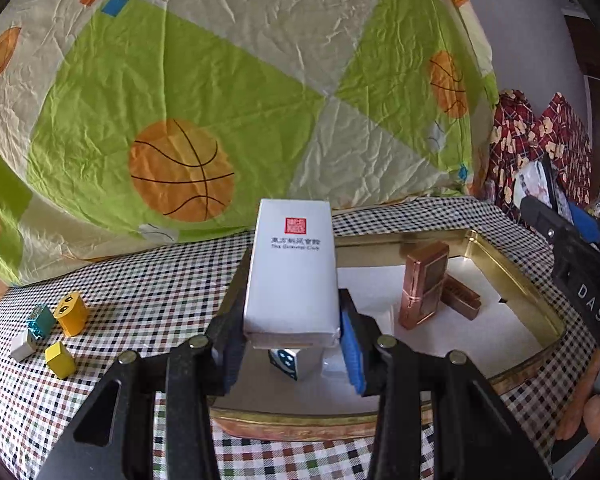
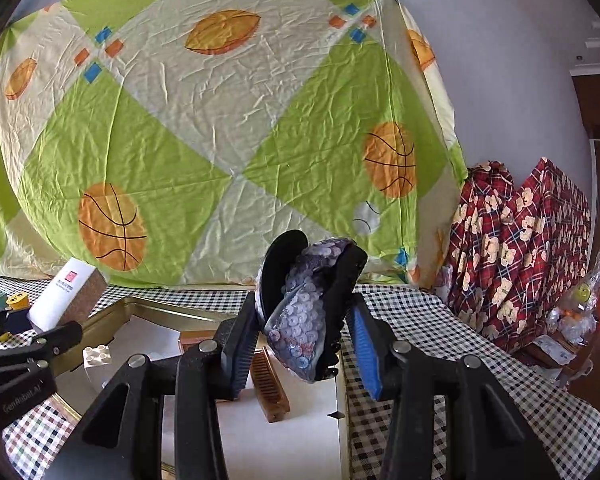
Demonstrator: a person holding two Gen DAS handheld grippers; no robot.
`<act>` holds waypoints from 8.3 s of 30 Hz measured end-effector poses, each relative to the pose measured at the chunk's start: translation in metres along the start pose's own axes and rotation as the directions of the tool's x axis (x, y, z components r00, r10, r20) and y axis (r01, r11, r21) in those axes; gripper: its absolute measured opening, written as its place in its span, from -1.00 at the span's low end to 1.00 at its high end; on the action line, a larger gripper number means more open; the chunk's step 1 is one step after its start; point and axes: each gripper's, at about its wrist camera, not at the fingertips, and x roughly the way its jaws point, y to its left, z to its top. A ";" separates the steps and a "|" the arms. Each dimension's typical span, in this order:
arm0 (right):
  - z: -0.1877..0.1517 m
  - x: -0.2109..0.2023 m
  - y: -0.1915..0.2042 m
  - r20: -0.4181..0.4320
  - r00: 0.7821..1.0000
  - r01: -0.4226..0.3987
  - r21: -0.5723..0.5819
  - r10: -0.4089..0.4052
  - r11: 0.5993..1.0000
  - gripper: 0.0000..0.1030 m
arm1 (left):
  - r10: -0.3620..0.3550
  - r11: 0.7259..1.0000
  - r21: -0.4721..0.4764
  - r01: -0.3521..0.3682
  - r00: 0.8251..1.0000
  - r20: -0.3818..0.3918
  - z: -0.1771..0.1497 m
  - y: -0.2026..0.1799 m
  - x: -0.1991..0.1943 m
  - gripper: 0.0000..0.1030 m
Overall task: Organize rigid objects
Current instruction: 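Carry the white box and foil-wrapped object over the tin tray with both tools, then open the left tool to drop the white box while the right tool releases the wrapped object, then move both tools back toward the remaining items on the table, then grasp the yellow cube with the right tool while the left tool approaches the white charger plug, then close the left tool on the white charger plug and lift it, then carry the charger plug and yellow cube over the tin tray with both tools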
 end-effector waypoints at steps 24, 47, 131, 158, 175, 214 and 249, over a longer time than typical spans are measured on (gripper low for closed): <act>-0.011 0.052 0.016 -0.270 0.962 -0.057 -0.053 0.041 0.997 -0.08 | 0.020 0.998 0.063 -0.009 0.984 -0.180 0.004 -0.038 0.047 -0.21; -0.005 0.024 0.001 -0.110 0.994 0.013 0.038 -0.009 0.999 0.77 | 0.017 1.000 0.027 -0.013 0.990 -0.140 0.009 -0.032 0.042 0.98; 0.006 -0.034 0.252 0.135 0.938 -0.327 0.034 0.319 0.945 0.99 | 0.466 0.867 -0.221 -0.446 0.883 0.049 -0.048 0.270 -0.059 0.98; -0.025 0.048 0.404 -0.495 0.671 -0.664 -0.069 0.552 0.744 0.45 | 0.392 0.781 -0.359 -0.511 0.849 -0.354 -0.080 0.397 -0.008 0.98; -0.016 0.050 0.383 -0.452 0.687 -0.638 -0.001 0.569 0.770 -0.39 | 0.319 0.854 -0.277 -0.440 0.864 -0.390 -0.067 0.372 0.032 0.95; 0.007 0.028 0.340 -0.213 0.779 -0.602 0.012 0.590 0.799 -0.39 | 0.297 0.909 -0.316 -0.271 0.954 0.036 -0.033 0.325 -0.048 0.30; 0.014 0.010 0.325 -0.130 0.851 -0.518 -0.046 0.509 0.854 -0.39 | 0.276 0.925 -0.280 -0.257 0.961 0.029 -0.035 0.305 -0.042 0.30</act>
